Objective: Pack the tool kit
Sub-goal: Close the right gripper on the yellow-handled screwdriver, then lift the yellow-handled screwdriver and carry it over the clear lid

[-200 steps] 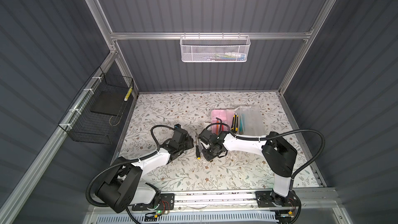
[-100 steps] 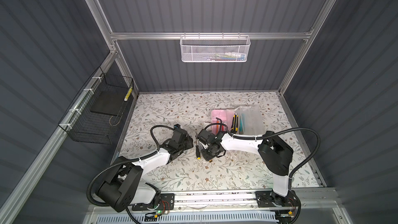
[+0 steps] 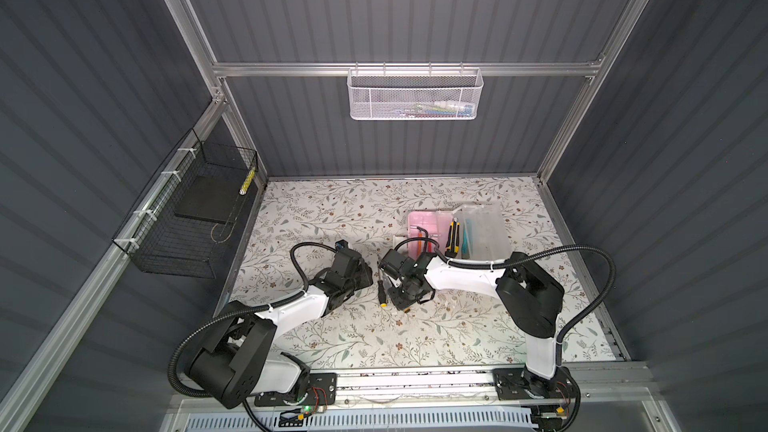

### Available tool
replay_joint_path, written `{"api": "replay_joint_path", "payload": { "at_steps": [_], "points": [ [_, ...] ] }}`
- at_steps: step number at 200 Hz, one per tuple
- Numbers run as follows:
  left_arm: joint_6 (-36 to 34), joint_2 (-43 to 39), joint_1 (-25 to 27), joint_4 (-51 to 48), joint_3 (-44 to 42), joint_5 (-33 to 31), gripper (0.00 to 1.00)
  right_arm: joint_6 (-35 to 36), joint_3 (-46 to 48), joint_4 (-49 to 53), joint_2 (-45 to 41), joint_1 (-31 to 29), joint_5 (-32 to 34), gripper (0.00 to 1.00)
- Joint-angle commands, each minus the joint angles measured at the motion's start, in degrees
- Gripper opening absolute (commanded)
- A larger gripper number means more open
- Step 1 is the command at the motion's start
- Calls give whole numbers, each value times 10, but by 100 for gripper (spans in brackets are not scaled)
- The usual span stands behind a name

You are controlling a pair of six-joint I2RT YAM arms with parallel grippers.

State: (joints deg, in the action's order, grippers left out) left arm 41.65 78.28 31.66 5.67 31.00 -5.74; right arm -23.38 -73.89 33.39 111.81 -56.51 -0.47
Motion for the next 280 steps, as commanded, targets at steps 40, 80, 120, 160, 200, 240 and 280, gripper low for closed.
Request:
{"api": "replay_joint_path", "payload": {
  "at_steps": [40,80,120,160,200,240,280],
  "points": [
    [-4,-10,-6,-13,6,1,54,-11,4,36,-29,2,27,27],
    [-13,-18,-7,-25,14,-3,54,-15,14,39,-57,1,30,26],
    [-24,-22,-8,-34,25,-10,54,-16,18,44,-87,-1,25,23],
    [-29,-19,-11,-38,33,-12,54,-15,9,48,-113,0,33,20],
    [-39,-24,-15,-50,41,-18,54,-3,-6,69,-156,14,76,15],
    [-37,-23,-17,-48,39,-18,54,6,0,89,-228,73,85,12],
    [-42,-20,-19,-42,38,-20,54,36,31,112,-317,196,106,8]
  ]
}}
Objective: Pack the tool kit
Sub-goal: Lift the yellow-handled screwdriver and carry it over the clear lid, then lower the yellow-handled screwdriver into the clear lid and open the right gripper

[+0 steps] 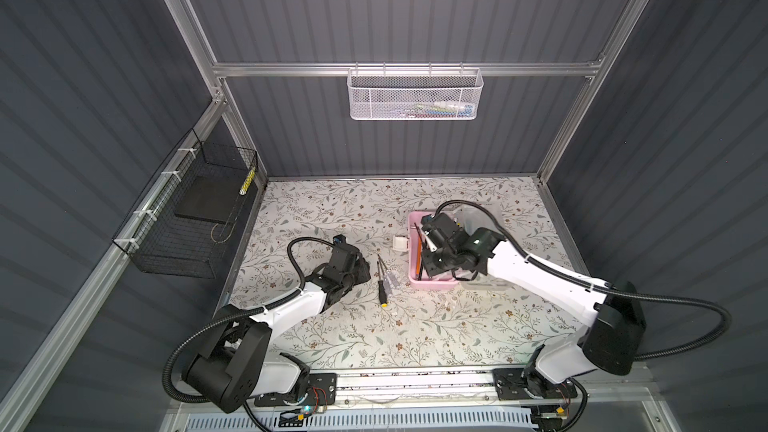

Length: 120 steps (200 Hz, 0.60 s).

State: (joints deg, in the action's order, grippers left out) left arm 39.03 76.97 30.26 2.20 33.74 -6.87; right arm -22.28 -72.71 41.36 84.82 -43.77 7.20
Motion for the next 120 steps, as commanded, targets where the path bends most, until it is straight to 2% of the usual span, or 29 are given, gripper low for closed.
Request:
{"api": "replay_joint_path", "payload": {
  "at_steps": [1,24,43,94,120],
  "points": [
    [-16,-6,-5,-7,11,-9,54,27,20,33,-48,72,30,8],
    [-20,3,-6,4,14,-1,54,50,44,32,-77,148,29,4],
    [-26,17,-8,5,28,8,54,61,65,19,-82,184,16,4],
    [-26,26,-8,15,30,14,54,51,83,0,-50,199,28,5],
    [-29,27,-9,16,29,16,54,49,90,-14,-38,201,31,11]
  ]
}}
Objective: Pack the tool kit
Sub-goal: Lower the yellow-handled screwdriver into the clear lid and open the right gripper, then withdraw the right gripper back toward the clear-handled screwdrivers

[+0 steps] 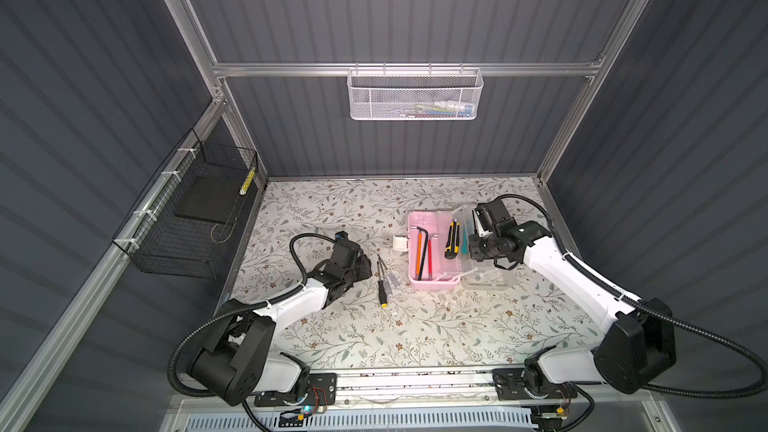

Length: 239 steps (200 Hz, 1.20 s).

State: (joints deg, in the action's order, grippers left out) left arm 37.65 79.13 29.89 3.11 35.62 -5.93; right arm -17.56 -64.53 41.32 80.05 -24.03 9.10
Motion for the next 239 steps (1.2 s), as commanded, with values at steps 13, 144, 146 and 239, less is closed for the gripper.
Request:
{"api": "replay_joint_path", "payload": {
  "at_steps": [13,144,146,239],
  "points": [
    [-15,6,-6,7,10,7,54,2,5,-11,16,5,15,16],
    [-16,-4,-8,5,0,11,55,7,-71,32,-21,-20,-3,41],
    [-16,-5,-8,5,-1,10,55,7,-75,33,-22,-24,-2,41],
    [-1,-100,-33,-18,-55,24,55,-27,-238,6,163,-253,-44,32]
  ]
}}
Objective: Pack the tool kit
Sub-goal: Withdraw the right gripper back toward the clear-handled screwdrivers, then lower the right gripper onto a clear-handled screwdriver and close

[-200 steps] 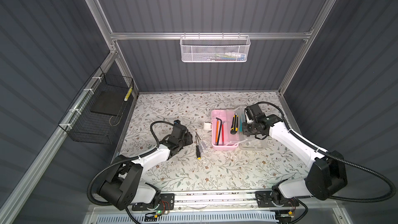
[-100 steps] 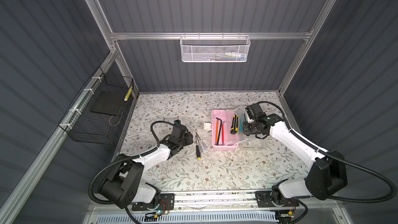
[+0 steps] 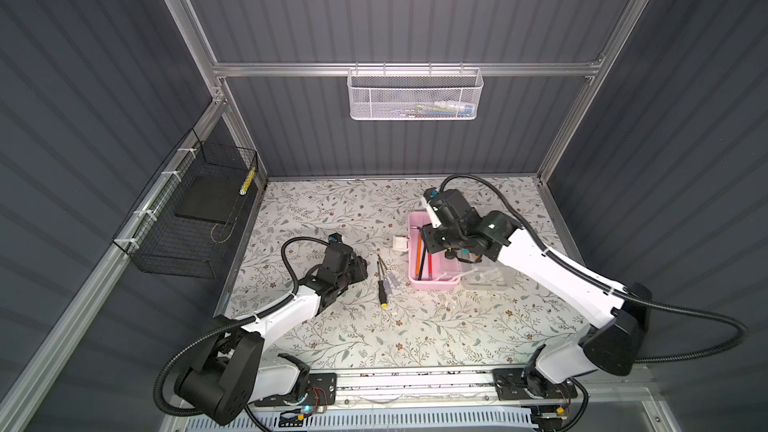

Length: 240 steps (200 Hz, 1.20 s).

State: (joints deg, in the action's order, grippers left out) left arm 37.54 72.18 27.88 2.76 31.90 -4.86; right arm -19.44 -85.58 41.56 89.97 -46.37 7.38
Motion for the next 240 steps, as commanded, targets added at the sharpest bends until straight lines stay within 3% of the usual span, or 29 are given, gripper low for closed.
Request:
{"api": "replay_joint_path", "payload": {
  "at_steps": [1,39,104,240],
  "points": [
    [1,-31,-14,-14,-19,14,55,-7,-29,4,67,-31,-28,32],
    [5,-44,-44,-1,-39,54,55,-1,-73,14,166,-47,-55,24],
    [2,-44,-54,11,-51,58,55,4,-124,34,259,-50,-76,24],
    [3,-41,-58,30,-73,48,55,7,-129,49,341,-54,-59,31]
  ]
}}
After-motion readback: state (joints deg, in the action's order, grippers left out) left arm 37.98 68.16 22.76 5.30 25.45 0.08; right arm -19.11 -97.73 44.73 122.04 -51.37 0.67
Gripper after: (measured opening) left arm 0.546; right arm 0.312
